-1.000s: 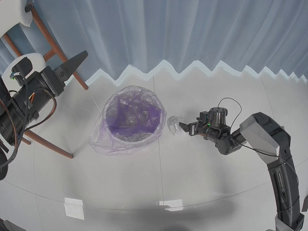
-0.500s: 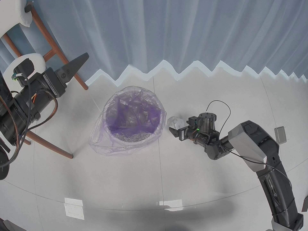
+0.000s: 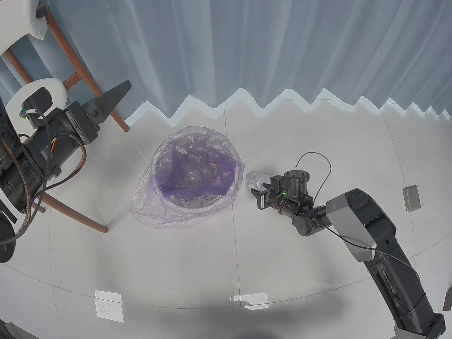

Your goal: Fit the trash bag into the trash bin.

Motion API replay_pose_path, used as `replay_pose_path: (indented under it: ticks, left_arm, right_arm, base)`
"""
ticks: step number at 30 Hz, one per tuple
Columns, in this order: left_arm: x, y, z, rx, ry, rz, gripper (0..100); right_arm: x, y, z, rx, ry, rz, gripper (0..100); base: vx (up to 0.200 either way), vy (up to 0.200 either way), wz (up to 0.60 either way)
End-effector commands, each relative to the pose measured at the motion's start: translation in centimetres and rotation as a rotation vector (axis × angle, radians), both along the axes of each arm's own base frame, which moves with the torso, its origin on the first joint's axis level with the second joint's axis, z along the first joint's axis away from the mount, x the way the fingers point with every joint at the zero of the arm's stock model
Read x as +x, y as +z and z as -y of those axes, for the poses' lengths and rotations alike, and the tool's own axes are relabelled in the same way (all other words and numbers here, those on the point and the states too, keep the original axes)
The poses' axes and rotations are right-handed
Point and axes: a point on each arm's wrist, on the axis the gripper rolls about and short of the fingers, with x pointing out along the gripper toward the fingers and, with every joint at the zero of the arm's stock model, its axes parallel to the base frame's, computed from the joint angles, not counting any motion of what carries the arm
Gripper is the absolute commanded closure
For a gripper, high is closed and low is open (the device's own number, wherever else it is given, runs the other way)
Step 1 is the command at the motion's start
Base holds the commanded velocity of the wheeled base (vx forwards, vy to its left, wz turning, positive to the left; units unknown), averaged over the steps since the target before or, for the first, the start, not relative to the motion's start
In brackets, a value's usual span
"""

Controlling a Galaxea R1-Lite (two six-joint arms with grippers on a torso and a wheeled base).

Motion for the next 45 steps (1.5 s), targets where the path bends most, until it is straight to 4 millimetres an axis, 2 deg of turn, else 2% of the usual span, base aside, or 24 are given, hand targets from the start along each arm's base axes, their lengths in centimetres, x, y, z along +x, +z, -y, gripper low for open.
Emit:
replay_pose_path:
  ticks: [1, 6, 9, 10, 11, 14, 15, 16, 17, 18, 19, 20, 21, 23, 24, 25, 27, 31, 32, 35, 38, 39, 44, 45]
  left_arm:
    - [0.1, -0.1, -0.1, 0.003, 0.005, -0.002, 0]
    - [0.1, 0.0, -0.1, 0.002, 0.006, 0.0, 0]
    - [0.1, 0.0, -0.1, 0.001, 0.006, 0.004, 0]
    - [0.1, 0.0, -0.1, 0.001, 0.006, 0.004, 0]
    - [0.1, 0.0, -0.1, 0.001, 0.006, 0.004, 0]
    - [0.1, 0.0, -0.1, 0.001, 0.006, 0.004, 0]
    - [0.1, 0.0, -0.1, 0.001, 0.006, 0.004, 0]
    - [0.0, 0.0, -0.1, 0.002, 0.005, 0.005, 0]
    - [0.0, -0.1, -0.1, 0.001, 0.005, 0.002, 0]
    - [0.0, -0.1, -0.1, 0.001, 0.005, 0.002, 0]
    - [0.0, 0.0, 0.0, 0.001, 0.002, 0.005, 0]
    - [0.0, 0.0, 0.0, 0.0, 0.0, 0.007, 0]
    - [0.0, 0.0, 0.1, 0.0, -0.003, 0.008, 0]
    - [0.0, 0.0, 0.1, -0.001, -0.001, 0.008, 0]
    - [0.0, 0.0, 0.1, -0.001, -0.001, 0.008, 0]
    - [0.0, 0.0, 0.1, 0.0, -0.003, 0.008, 0]
    - [0.0, 0.0, 0.0, -0.001, 0.0, 0.008, 0]
    - [0.0, -0.1, 0.0, 0.001, -0.001, 0.005, 0]
    - [0.0, -0.2, 0.1, 0.002, -0.004, 0.001, 0]
    - [0.0, -0.3, 0.1, 0.003, -0.006, -0.003, 0]
    - [-0.1, -0.3, 0.2, 0.003, -0.007, -0.003, 0]
    - [-0.1, -0.4, 0.2, 0.004, -0.009, -0.005, 0]
    - [-0.1, -0.6, 0.4, 0.007, -0.02, -0.014, 0]
    - [0.0, -0.7, 0.5, 0.009, -0.02, -0.019, 0]
  right_arm:
    - [0.0, -1.9, 0.1, -0.011, -0.004, -0.03, 100]
    - [0.3, -0.8, 0.5, 0.0, -0.027, -0.002, 100]
    - [1.2, 4.0, 1.6, 0.067, -0.073, 0.133, 100]
    - [1.1, 5.2, 2.0, 0.087, -0.089, 0.158, 100]
    - [1.1, 5.2, 2.0, 0.087, -0.089, 0.158, 100]
    - [-0.6, 10.0, 4.5, 0.13, -0.127, 0.204, 100]
    - [-0.7, 10.2, 4.6, 0.131, -0.129, 0.205, 100]
    - [-2.3, 13.1, 5.9, 0.145, -0.141, 0.229, 100]
    - [-3.1, 14.4, 6.4, 0.156, -0.145, 0.238, 100]
    - [-3.3, 14.5, 6.5, 0.158, -0.144, 0.238, 100]
    - [-5.5, 17.1, 7.1, 0.197, -0.136, 0.246, 100]
    - [-5.9, 17.5, 7.1, 0.203, -0.132, 0.247, 100]
    - [-8.0, 19.1, 7.2, 0.239, -0.108, 0.248, 100]
    - [-10.5, 20.8, 6.8, 0.272, -0.062, 0.26, 100]
    - [-10.7, 20.9, 6.8, 0.273, -0.059, 0.263, 100]
    - [-12.3, 22.0, 6.5, 0.29, -0.035, 0.297, 100]
    - [-13.6, 22.8, 6.2, 0.305, -0.013, 0.331, 100]
    - [-17.6, 25.3, 5.0, 0.341, 0.061, 0.378, 100]
    - [-19.6, 26.2, 3.7, 0.366, 0.128, 0.383, 100]
    - [-20.5, 26.7, 2.6, 0.391, 0.178, 0.402, 100]
    - [-21.1, 26.2, 0.9, 0.427, 0.227, 0.387, 100]
    - [-20.9, 25.0, -0.4, 0.458, 0.25, 0.344, 100]
    - [-20.5, 23.0, -2.7, 0.544, 0.295, 0.308, 100]
    - [-20.5, 22.0, -3.5, 0.575, 0.31, 0.297, 100]
  base:
    - [0.0, 0.0, 0.0]
    - [0.0, 0.0, 0.0]
    - [0.0, 0.0, 0.0]
    - [0.0, 0.0, 0.0]
    - [0.0, 0.0, 0.0]
    - [0.0, 0.0, 0.0]
    - [0.0, 0.0, 0.0]
    - [0.0, 0.0, 0.0]
    - [0.0, 0.0, 0.0]
    - [0.0, 0.0, 0.0]
    - [0.0, 0.0, 0.0]
    - [0.0, 0.0, 0.0]
    - [0.0, 0.0, 0.0]
    - [0.0, 0.0, 0.0]
    - [0.0, 0.0, 0.0]
    - [0.0, 0.0, 0.0]
    - [0.0, 0.0, 0.0]
    - [0.0, 0.0, 0.0]
    - [0.0, 0.0, 0.0]
    - [0.0, 0.0, 0.0]
    - [0.0, 0.0, 0.0]
    - [0.0, 0.0, 0.0]
    - [0.0, 0.0, 0.0]
    - [0.0, 0.0, 0.0]
